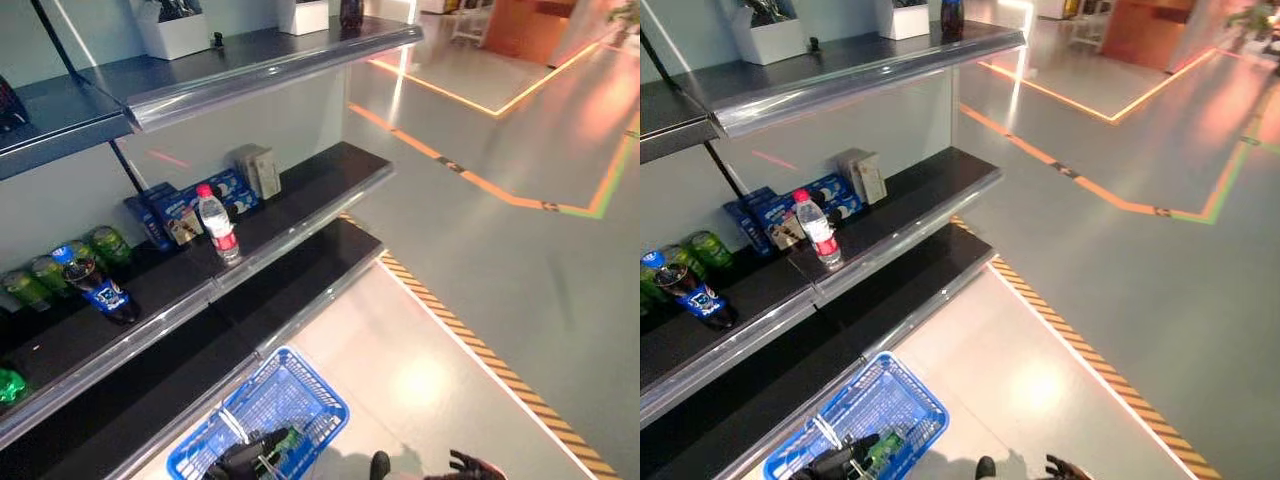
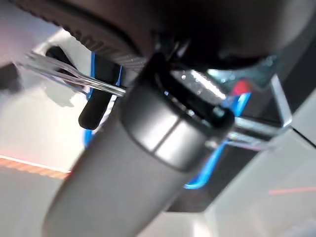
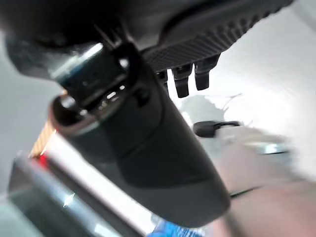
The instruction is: Pick up the drink and place into the basket.
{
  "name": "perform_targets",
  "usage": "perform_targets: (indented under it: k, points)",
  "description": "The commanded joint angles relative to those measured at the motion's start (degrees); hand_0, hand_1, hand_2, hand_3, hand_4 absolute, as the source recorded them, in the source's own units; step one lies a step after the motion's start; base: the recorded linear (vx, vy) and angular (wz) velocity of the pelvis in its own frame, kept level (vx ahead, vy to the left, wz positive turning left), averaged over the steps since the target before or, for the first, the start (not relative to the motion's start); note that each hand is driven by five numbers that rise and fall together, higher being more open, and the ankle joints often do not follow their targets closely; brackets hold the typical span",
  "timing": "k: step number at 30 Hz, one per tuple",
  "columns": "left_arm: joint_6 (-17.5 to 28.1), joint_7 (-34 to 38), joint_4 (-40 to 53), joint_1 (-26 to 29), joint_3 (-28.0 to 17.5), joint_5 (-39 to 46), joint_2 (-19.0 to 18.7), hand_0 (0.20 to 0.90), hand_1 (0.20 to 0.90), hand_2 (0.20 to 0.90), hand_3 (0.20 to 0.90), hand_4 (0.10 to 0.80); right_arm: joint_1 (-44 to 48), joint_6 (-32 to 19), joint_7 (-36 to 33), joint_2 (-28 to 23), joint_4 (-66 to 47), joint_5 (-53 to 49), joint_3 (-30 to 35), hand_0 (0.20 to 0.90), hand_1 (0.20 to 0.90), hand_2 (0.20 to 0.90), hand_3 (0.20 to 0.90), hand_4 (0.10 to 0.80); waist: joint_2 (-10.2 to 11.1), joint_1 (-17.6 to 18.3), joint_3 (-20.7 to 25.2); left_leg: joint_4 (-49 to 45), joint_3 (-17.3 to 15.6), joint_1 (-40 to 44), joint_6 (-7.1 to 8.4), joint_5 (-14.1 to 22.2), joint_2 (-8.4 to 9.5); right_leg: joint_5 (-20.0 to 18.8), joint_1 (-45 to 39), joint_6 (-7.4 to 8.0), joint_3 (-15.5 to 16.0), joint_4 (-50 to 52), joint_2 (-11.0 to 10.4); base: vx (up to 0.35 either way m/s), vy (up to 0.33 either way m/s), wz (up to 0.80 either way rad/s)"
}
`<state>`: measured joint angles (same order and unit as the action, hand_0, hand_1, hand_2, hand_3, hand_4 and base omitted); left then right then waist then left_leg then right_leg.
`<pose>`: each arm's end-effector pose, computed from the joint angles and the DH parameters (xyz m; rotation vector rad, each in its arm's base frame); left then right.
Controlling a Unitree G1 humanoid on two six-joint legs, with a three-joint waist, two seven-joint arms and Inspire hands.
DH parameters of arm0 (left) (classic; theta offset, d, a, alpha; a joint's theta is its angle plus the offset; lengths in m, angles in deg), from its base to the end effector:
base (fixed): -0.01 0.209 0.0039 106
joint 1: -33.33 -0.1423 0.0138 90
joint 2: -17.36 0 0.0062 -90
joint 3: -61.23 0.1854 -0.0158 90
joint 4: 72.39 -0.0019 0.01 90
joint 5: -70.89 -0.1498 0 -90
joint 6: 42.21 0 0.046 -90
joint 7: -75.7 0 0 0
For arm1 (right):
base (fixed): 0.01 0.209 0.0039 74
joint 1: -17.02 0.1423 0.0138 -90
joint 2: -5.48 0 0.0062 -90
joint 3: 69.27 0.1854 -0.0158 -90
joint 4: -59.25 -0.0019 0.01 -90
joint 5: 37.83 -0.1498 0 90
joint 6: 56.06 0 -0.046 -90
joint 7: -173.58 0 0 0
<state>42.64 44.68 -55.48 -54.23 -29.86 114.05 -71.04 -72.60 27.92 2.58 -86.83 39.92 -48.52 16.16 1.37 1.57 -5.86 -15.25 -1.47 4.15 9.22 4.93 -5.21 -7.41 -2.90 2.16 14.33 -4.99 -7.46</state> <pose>0.0808 0.2396 -0.1252 -0.7613 0.9822 0.1285 0.0820 -0.2600 -0.1165 -0.0886 1.1095 -0.0885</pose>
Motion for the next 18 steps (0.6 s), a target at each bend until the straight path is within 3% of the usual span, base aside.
perform_targets:
  k: [1, 3, 4, 7, 8, 10, 12, 14, 16, 18]
  points:
    - [-1.9, -5.8, 5.5, -0.1, 1.6, -0.8, -2.7, 0.300, 0.300, 0.300, 0.200, 0.100, 1.9, 0.6, -1.9, -2.5, 1.6, -0.2, 0.7, 0.900, 0.900, 0.900, 0.900, 0.800, 0.8, -1.0, 0.9, 2.2, -14.4, -2.4, -3.45, -6.9, -1.07, 3.4, -1.0, 3.11, 4.8, 2.1, 0.6, 0.039, -0.065, 0.93]
    - [-2.0, -5.0, 5.5, 0.3, 1.5, 0.0, -2.9, 0.300, 0.300, 0.300, 0.200, 0.100, 2.1, 0.5, -1.5, -2.6, 2.8, 0.8, 1.1, 0.900, 0.900, 0.900, 0.900, 0.800, 0.4, -1.1, 0.5, 7.0, -17.9, -2.3, -2.88, -5.7, -1.86, 4.5, -3.3, 3.90, 7.0, 1.0, 0.9, 0.116, -0.017, 1.14]
    - [-2.1, -4.9, 5.1, 0.5, 0.9, 0.1, -2.9, 0.300, 0.300, 0.300, 0.200, 0.100, 2.2, 0.2, -1.0, -2.6, 3.3, 1.5, 0.9, 0.900, 0.900, 0.900, 0.900, 0.800, 0.0, -1.3, 0.3, 11.4, -19.7, -2.7, -2.59, -6.3, -1.29, 4.6, -3.9, 4.36, 8.0, 0.4, 1.0, 0.151, 0.023, 1.09]
    - [-1.6, -4.5, 4.0, 0.8, -0.1, 0.1, -2.6, 0.300, 0.300, 0.300, 0.200, 0.100, 2.8, -0.5, 0.0, -2.7, 3.9, 2.2, 0.2, 0.900, 0.900, 0.900, 0.900, 0.800, -0.7, -2.0, -0.1, 19.4, -21.5, -3.0, -1.76, -10.6, -0.73, 5.5, -5.1, 5.13, 8.9, 0.0, 1.7, 0.138, 0.027, 0.83]
    - [-1.4, -4.4, 3.5, 0.8, -0.4, 0.1, -2.4, 0.300, 0.300, 0.300, 0.200, 0.100, 3.1, -0.8, 0.0, -2.6, 3.9, 2.2, -0.2, 0.900, 0.900, 0.900, 0.900, 0.800, -1.1, -2.4, -0.1, 20.2, -22.6, -5.0, -1.02, -13.1, -1.97, 5.6, -5.4, 4.92, 9.8, 0.0, 2.2, 0.184, 0.024, 0.69]
    - [-0.9, -4.2, 2.6, 0.9, -0.4, 0.2, -2.3, 0.300, 0.300, 0.300, 0.200, 0.100, 3.7, -1.0, -0.1, -2.4, 4.1, 2.2, -0.6, 0.900, 0.900, 0.900, 0.900, 0.800, -1.3, -2.6, -0.2, 20.3, -25.3, -8.0, -0.40, -14.6, -3.86, 6.3, -6.2, 4.30, 11.7, 0.2, 2.7, 0.175, 0.044, 0.26]
    - [-0.8, -4.2, 2.4, 0.8, -0.3, 0.1, -2.3, 0.300, 0.300, 0.300, 0.200, 0.100, 3.7, -1.2, -0.1, -2.3, 4.1, 2.1, -0.7, 0.900, 0.900, 0.900, 0.900, 0.800, -1.3, -2.5, -0.2, 20.3, -26.4, -8.5, -0.22, -14.6, -4.32, 6.6, -6.6, 4.21, 12.4, 0.3, 2.7, 0.145, 0.057, 0.06]
    - [-0.4, -4.9, 1.9, 0.5, -0.4, 0.1, -2.3, 0.300, 0.300, 0.300, 0.200, 0.100, 4.0, -1.6, -0.2, -2.0, 3.8, 1.9, -1.1, 0.900, 0.900, 0.900, 0.900, 0.800, -1.3, -2.5, -0.2, 20.3, -30.8, -8.9, -0.29, -15.5, -5.46, 7.7, -7.5, 3.53, 15.2, 1.7, 3.0, 0.263, 0.146, 0.28]
    - [0.0, -5.3, 1.8, 0.1, -0.7, 0.8, -2.2, 0.300, 0.300, 0.300, 0.200, 0.100, 4.4, -1.0, -0.4, -2.2, 3.5, 2.4, -1.1, 0.900, 0.900, 0.900, 0.900, 0.800, -1.5, -2.9, 0.1, 20.2, -31.5, -8.8, -0.48, -16.1, -5.01, 8.7, -7.9, 3.24, 15.7, 3.2, 3.2, 0.305, 0.187, 0.45]
    - [0.2, -5.7, 2.1, -0.7, -1.1, 1.3, -2.0, 0.300, 0.300, 0.300, 0.200, 0.100, 4.3, -0.2, -0.2, -2.4, 3.7, 4.3, -0.7, 0.900, 0.900, 0.900, 0.900, 0.800, -1.4, -4.1, 0.6, 19.7, -29.9, -7.7, -1.76, -15.6, -2.57, 10.4, -9.3, 3.42, 14.6, 5.5, 2.9, 0.376, 0.210, 0.11]
